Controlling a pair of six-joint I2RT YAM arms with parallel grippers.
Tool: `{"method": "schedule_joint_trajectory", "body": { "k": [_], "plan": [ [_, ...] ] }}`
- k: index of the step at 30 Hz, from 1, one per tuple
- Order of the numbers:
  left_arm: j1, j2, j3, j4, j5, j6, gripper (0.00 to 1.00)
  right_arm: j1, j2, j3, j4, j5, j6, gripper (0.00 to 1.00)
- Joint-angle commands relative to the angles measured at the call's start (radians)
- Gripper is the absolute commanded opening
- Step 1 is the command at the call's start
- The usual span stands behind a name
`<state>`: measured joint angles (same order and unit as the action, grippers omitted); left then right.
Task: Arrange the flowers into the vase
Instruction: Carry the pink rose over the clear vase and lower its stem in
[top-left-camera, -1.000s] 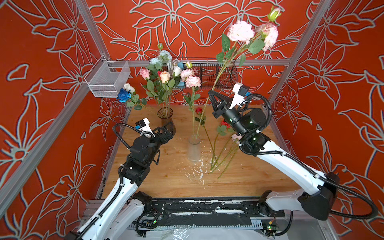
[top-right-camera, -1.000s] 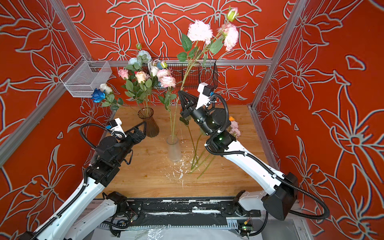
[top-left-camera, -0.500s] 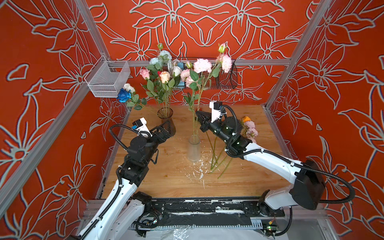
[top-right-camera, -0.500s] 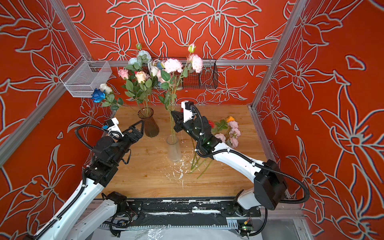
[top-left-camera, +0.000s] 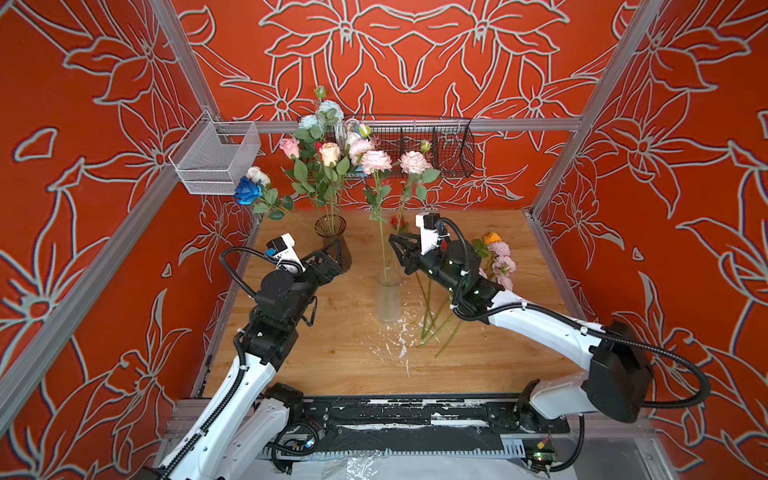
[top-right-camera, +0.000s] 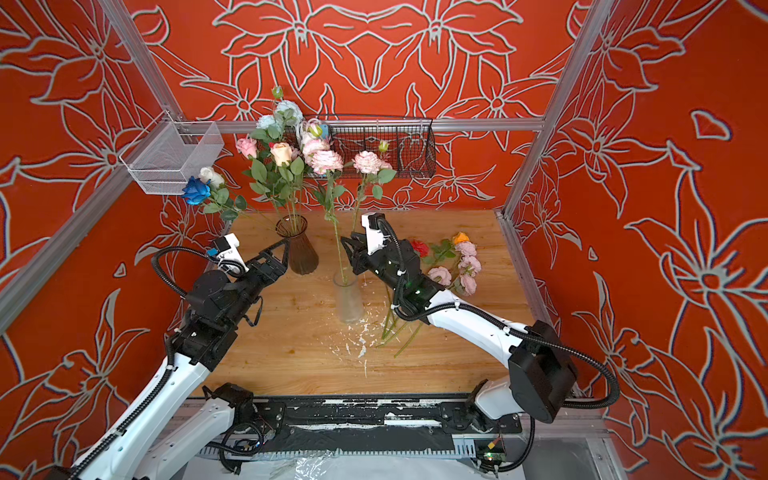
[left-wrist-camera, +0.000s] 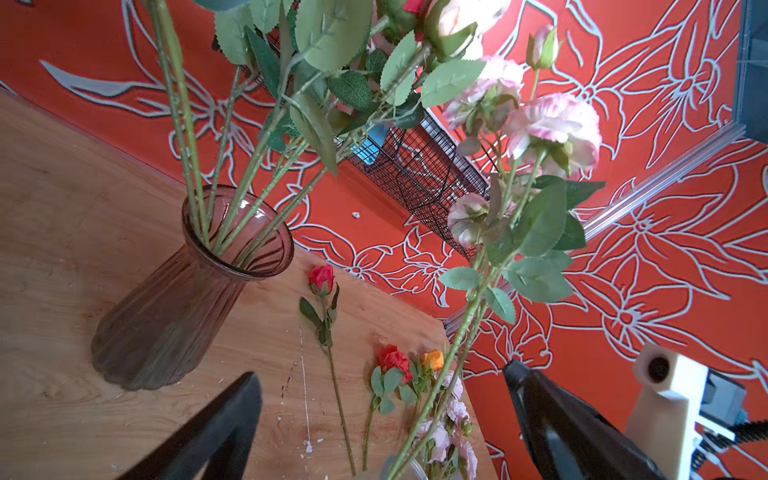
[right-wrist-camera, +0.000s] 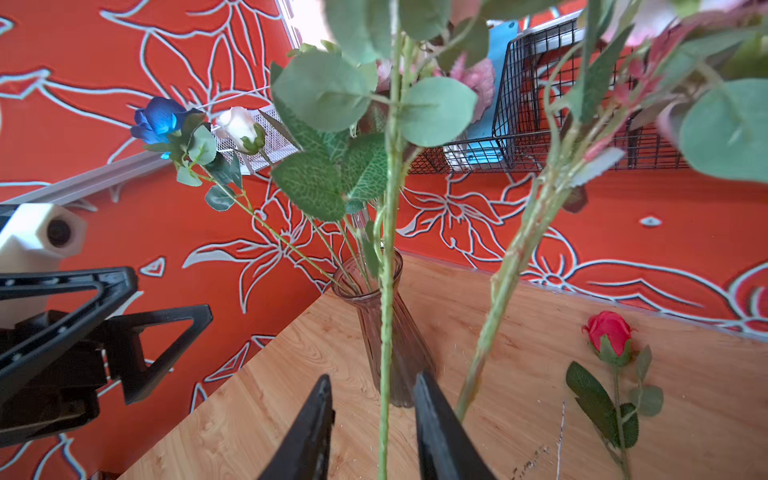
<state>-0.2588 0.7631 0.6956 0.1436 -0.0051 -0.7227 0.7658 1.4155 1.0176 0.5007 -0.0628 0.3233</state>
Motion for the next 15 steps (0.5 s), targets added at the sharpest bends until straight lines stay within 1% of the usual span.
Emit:
{"method": "schedule_joint_trajectory", "body": {
  "k": [1, 5, 8, 10, 13, 15],
  "plan": [
    [0.007, 0.007, 0.003, 0.036, 0.015, 0.000, 0.98, 0.010, -0.046, -0.017, -0.015, 0.001, -0.022, 0.35],
    [0.007, 0.014, 0.003, 0.039, 0.023, 0.000, 0.97, 0.013, -0.075, -0.018, -0.040, -0.013, -0.025, 0.36],
    [0.008, 0.018, 0.003, 0.041, 0.032, 0.000, 0.97, 0.023, -0.109, -0.012, -0.069, -0.045, -0.041, 0.39],
    [0.007, 0.022, 0.001, 0.047, 0.039, 0.003, 0.97, 0.034, -0.130, -0.004, -0.104, -0.043, -0.043, 0.40],
    [0.007, 0.031, 0.001, 0.051, 0.049, 0.000, 0.97, 0.046, -0.160, -0.021, -0.108, -0.038, -0.049, 0.40],
    [0.007, 0.036, 0.002, 0.051, 0.057, -0.003, 0.96, 0.048, -0.191, -0.036, -0.121, -0.013, -0.046, 0.40]
  ]
}}
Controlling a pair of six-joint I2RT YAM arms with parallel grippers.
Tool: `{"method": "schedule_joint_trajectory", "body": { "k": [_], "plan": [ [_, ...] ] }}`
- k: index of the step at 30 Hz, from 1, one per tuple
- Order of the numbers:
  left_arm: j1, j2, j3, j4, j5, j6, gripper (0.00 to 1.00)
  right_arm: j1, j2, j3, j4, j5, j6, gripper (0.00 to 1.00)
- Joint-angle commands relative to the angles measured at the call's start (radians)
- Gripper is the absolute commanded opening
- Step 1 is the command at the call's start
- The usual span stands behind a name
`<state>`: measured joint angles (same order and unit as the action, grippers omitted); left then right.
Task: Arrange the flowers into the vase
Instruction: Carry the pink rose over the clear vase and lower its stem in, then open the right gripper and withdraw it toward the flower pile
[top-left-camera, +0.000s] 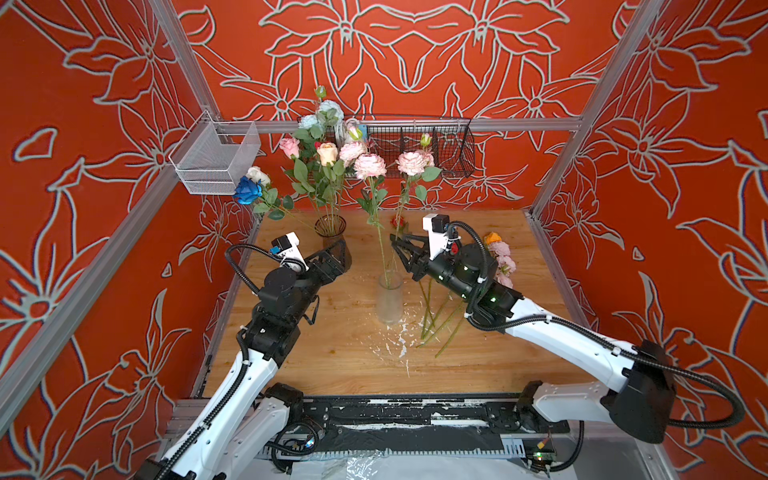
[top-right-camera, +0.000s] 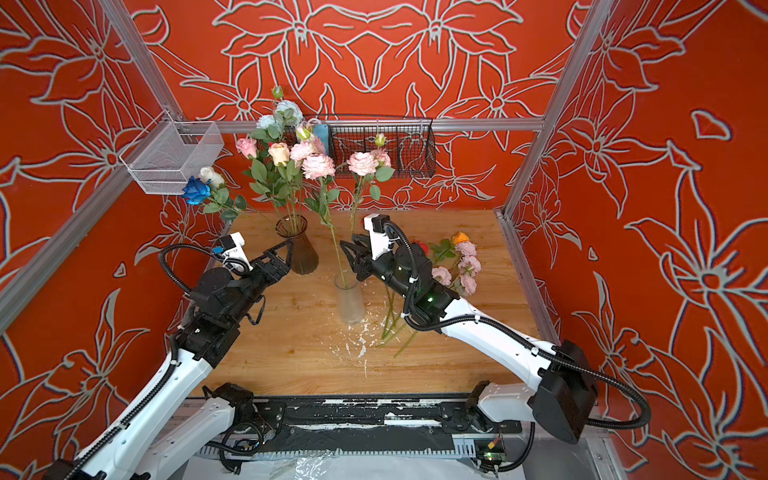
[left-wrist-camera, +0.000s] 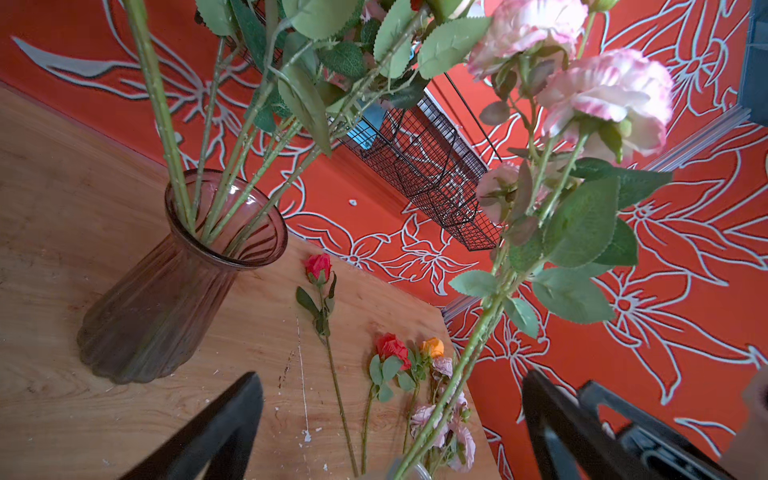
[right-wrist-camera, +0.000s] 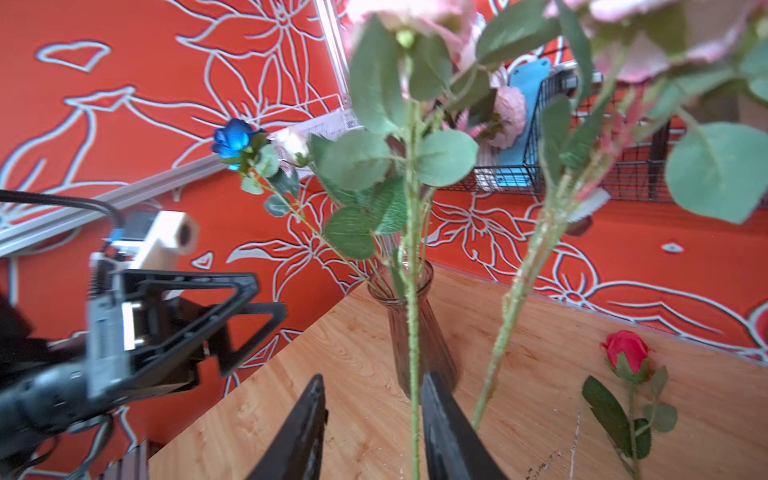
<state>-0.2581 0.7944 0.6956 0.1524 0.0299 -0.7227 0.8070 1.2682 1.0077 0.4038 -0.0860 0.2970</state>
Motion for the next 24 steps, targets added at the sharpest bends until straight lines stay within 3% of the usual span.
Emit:
{"method": "schedule_joint_trajectory", "body": {
  "k": [1, 6, 8, 12, 14, 19, 24],
  "plan": [
    [0.006, 0.005, 0.003, 0.042, 0.027, -0.004, 0.96, 0.008, -0.067, -0.037, -0.037, 0.037, -0.019, 0.40],
    [0.002, -0.004, 0.004, 0.035, 0.034, -0.026, 0.94, -0.009, -0.199, -0.147, -0.135, 0.321, -0.001, 0.36],
    [-0.007, 0.006, 0.014, -0.003, 0.013, -0.047, 0.93, -0.060, -0.212, -0.183, -0.197, 0.351, 0.042, 0.34],
    [-0.031, 0.081, 0.072, -0.097, 0.033, -0.066, 0.92, -0.239, -0.173, -0.230, -0.341, 0.276, 0.251, 0.33],
    [-0.043, 0.123, 0.097, -0.116, 0.074, -0.069, 0.91, -0.294, -0.111, -0.223, -0.393, 0.235, 0.292, 0.35],
    [-0.061, 0.232, 0.148, -0.134, 0.200, -0.061, 0.90, -0.336, 0.142, -0.082, -0.543, 0.132, 0.218, 0.39],
    [-0.062, 0.277, 0.187, -0.152, 0.272, -0.045, 0.89, -0.338, 0.430, 0.157, -0.711, -0.057, 0.057, 0.38]
  ]
}}
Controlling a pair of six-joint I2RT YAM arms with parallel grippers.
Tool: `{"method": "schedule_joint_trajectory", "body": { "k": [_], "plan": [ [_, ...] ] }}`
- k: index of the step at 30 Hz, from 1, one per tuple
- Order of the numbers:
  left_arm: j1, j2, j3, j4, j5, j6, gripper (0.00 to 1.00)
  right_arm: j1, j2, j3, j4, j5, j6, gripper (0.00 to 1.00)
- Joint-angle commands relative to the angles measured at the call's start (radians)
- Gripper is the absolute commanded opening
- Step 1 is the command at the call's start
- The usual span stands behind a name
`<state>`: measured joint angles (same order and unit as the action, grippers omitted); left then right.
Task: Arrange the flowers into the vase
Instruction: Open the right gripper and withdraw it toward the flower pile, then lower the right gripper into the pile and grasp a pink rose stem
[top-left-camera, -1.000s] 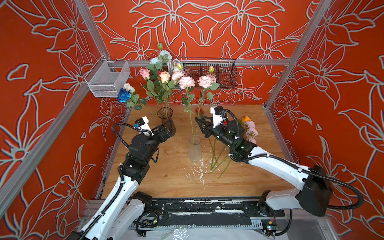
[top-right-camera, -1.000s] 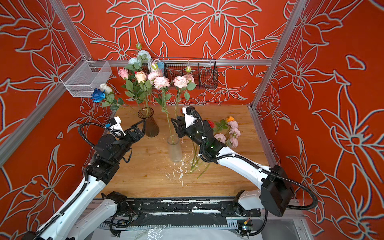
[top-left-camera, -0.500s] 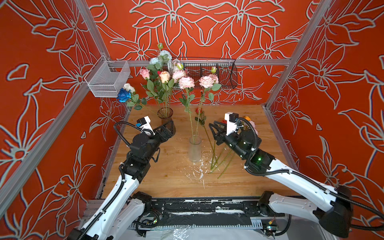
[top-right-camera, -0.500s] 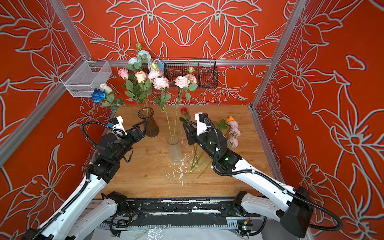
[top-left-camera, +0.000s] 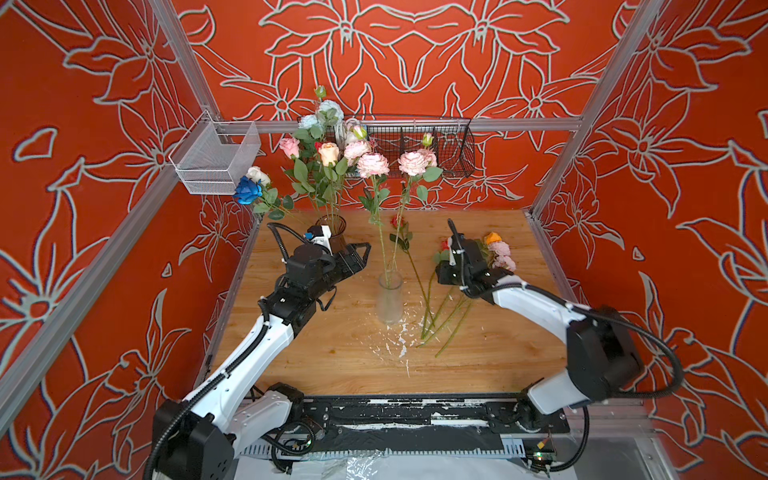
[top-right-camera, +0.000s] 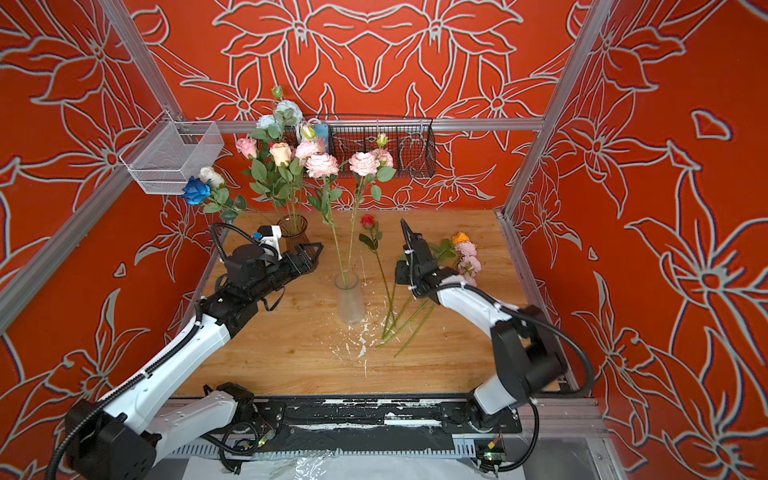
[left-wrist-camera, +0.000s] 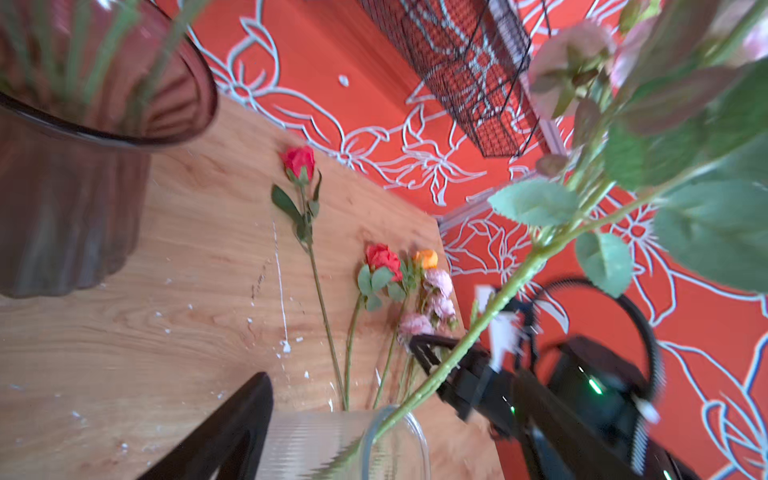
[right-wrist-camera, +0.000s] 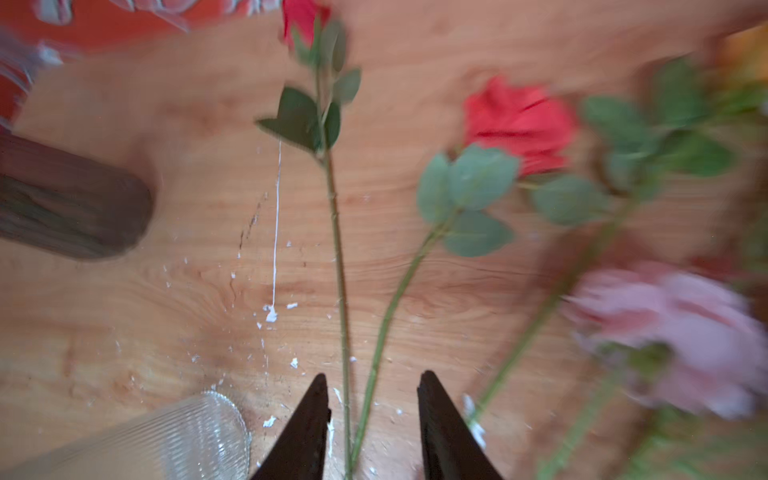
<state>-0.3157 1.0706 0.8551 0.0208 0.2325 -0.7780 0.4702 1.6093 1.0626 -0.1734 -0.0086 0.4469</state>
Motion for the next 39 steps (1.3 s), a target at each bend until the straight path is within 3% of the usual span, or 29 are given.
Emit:
{"method": "schedule_joint_trajectory", "body": {
  "k": [1, 6, 10, 14, 18, 22, 24, 26, 33, 39],
  "plan": [
    [-0.005, -0.001, 0.025, -0.017, 0.066, 0.012, 0.89, -0.001, 0.130, 0.143, -0.159, -0.138, -0.106, 0.38],
    [-0.005, -0.025, 0.012, -0.006, 0.043, 0.025, 0.90, 0.001, 0.259, 0.300, -0.278, -0.059, -0.123, 0.36],
    [-0.004, -0.048, 0.010, -0.002, 0.036, 0.028, 0.90, -0.001, 0.149, 0.134, -0.159, 0.018, -0.018, 0.36],
    [-0.006, -0.067, -0.010, 0.035, 0.056, 0.012, 0.90, -0.022, -0.055, -0.101, -0.052, 0.143, 0.100, 0.37],
    [-0.011, -0.075, -0.030, 0.103, 0.111, -0.009, 0.90, -0.078, -0.244, -0.276, -0.029, 0.178, 0.166, 0.39],
    [-0.014, -0.075, -0.039, 0.133, 0.127, -0.012, 0.90, -0.163, -0.337, -0.372, 0.012, 0.096, 0.186, 0.40],
    [-0.014, -0.075, -0.039, 0.131, 0.124, -0.011, 0.90, -0.225, -0.332, -0.400, 0.090, -0.046, 0.178, 0.41],
    [-0.014, -0.075, -0.039, 0.131, 0.123, -0.010, 0.90, -0.274, -0.301, -0.382, 0.076, -0.110, 0.187, 0.41],
    [-0.020, -0.071, -0.039, 0.126, 0.112, -0.003, 0.90, -0.292, -0.186, -0.344, 0.040, -0.150, 0.174, 0.32],
    [-0.022, -0.071, -0.039, 0.126, 0.112, 0.002, 0.91, -0.291, -0.158, -0.358, 0.089, -0.178, 0.191, 0.32]
  ]
}}
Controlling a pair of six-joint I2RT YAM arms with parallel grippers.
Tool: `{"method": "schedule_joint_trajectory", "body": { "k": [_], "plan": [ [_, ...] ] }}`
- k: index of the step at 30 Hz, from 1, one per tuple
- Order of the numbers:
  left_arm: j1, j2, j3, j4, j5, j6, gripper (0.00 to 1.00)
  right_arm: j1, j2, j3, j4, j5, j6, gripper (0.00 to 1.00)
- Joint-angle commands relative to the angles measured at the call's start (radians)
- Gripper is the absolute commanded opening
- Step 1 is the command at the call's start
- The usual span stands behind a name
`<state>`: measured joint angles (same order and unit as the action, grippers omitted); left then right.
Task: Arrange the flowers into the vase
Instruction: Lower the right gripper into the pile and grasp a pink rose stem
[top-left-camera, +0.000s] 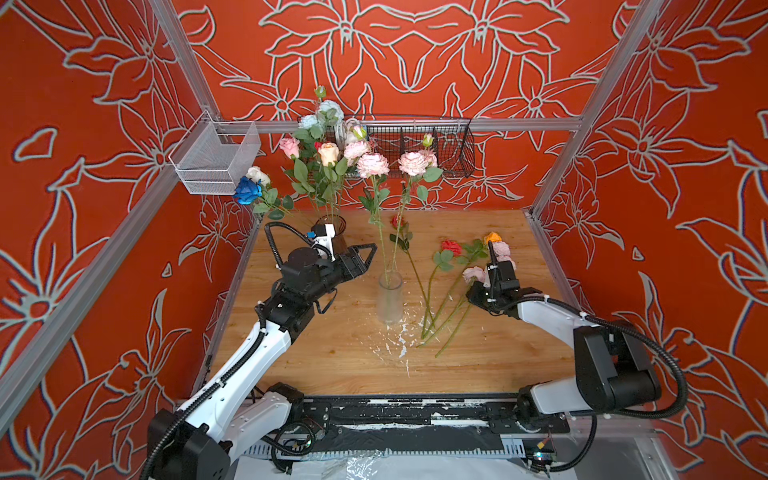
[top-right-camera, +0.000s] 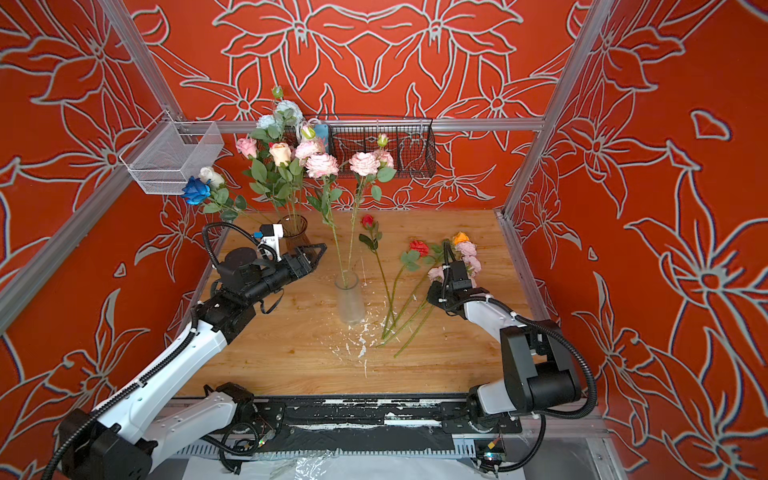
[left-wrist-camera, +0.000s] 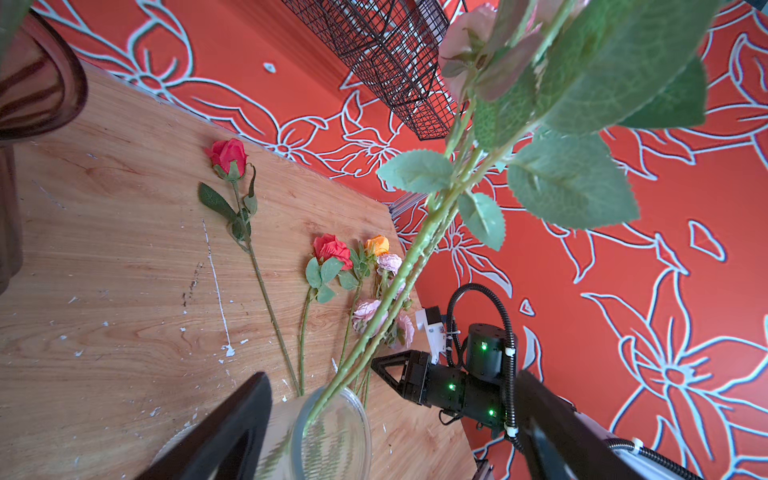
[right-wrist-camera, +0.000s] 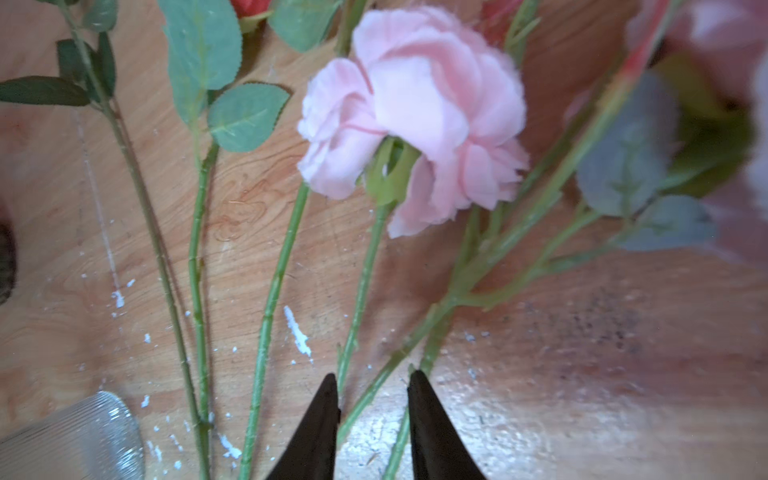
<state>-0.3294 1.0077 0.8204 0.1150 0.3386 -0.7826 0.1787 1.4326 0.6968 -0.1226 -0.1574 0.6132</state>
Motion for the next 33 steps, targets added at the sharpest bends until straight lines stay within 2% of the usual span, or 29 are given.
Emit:
{"method": "schedule_joint_trajectory", "body": {
  "k": [1, 6, 14, 20, 23, 28, 33],
  "plan": [
    [-0.008, -0.008, -0.003, 0.031, 0.006, 0.006, 0.91, 0.000, 0.032, 0.019, 0.032, -0.032, 0.025, 0.32],
    [-0.008, -0.012, -0.003, 0.029, 0.002, 0.011, 0.91, 0.001, 0.084, 0.037, 0.004, -0.021, 0.063, 0.35],
    [-0.008, -0.012, -0.003, 0.028, -0.003, 0.012, 0.91, 0.002, 0.013, -0.026, 0.054, -0.008, 0.107, 0.36],
    [-0.008, -0.012, -0.004, 0.026, -0.003, 0.013, 0.91, 0.000, 0.091, -0.004, 0.086, -0.042, 0.129, 0.37],
    [-0.008, -0.012, -0.004, 0.025, -0.011, 0.014, 0.92, 0.001, 0.141, 0.014, 0.088, -0.057, 0.137, 0.28],
    [-0.008, -0.012, -0.003, 0.026, -0.008, 0.014, 0.92, 0.004, 0.157, 0.018, 0.110, -0.049, 0.138, 0.25],
    [-0.007, -0.012, -0.004, 0.025, -0.007, 0.014, 0.92, 0.002, 0.135, 0.026, 0.117, -0.042, 0.140, 0.07]
  ]
}}
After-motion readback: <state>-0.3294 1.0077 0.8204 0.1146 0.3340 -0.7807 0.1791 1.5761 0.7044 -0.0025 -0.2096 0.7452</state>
